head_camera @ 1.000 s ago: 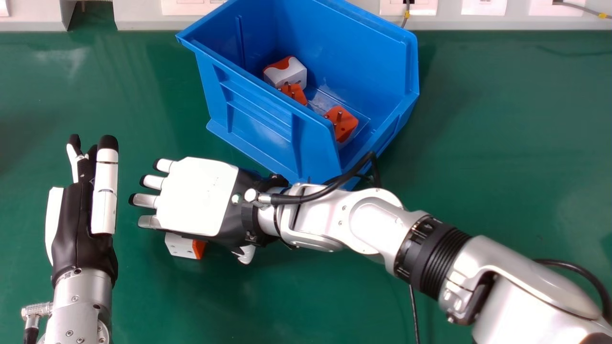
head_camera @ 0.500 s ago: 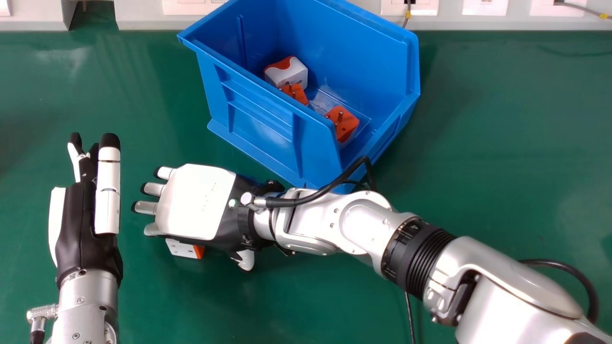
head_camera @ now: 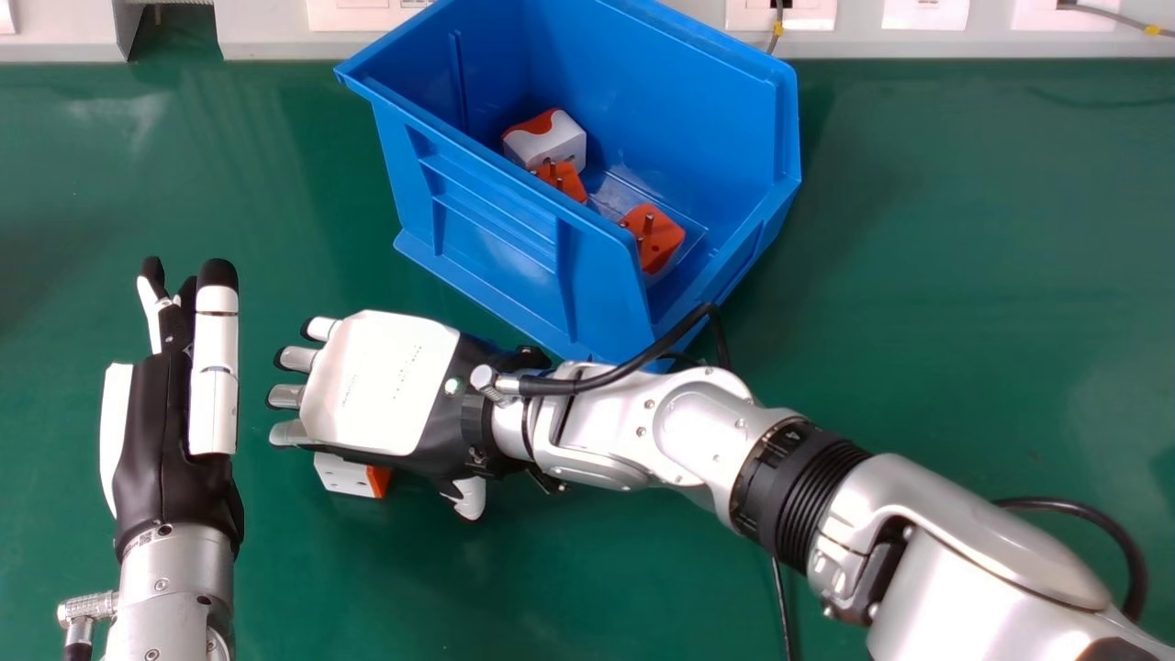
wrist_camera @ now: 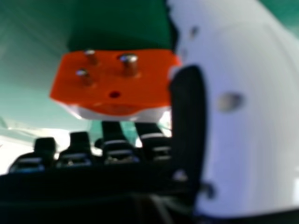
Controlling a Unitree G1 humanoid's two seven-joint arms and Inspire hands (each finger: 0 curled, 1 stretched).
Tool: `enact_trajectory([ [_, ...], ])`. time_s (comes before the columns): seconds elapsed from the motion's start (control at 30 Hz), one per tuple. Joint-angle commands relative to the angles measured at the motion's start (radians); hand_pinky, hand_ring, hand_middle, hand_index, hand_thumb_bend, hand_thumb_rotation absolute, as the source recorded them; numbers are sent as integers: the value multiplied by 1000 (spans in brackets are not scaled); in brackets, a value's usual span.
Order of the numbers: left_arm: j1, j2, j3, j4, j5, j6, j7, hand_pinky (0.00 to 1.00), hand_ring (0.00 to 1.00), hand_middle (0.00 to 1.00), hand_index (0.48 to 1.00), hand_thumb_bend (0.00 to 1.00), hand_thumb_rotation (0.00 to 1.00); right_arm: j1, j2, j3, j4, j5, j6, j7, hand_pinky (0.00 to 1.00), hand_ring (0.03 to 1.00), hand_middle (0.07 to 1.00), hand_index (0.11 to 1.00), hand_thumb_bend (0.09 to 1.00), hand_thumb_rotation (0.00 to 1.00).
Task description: Pick all objects and put in blue box
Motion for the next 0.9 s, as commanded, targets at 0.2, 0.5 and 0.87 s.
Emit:
enact_trajectory([
  [0.2, 10, -2, -10, -41, 22, -4, 4, 1000, 1000, 1000, 1000, 471, 1000, -24, 6, -8, 11, 29, -19, -10, 965, 976, 935, 884, 624, 139],
  [0.5, 19, -10, -15, -57, 25, 2, 4, 1000, 1000, 1000, 1000, 471, 1000, -18, 11, -15, 24, 65, -42, 1, 959, 983, 946, 900, 599, 119],
  [0.87, 29, -10, -20, -85, 27, 19, 0, 1000, 1000, 1000, 1000, 471, 1000, 6, 24, -65, 51, 155, -78, 18, 946, 990, 962, 924, 520, 71],
])
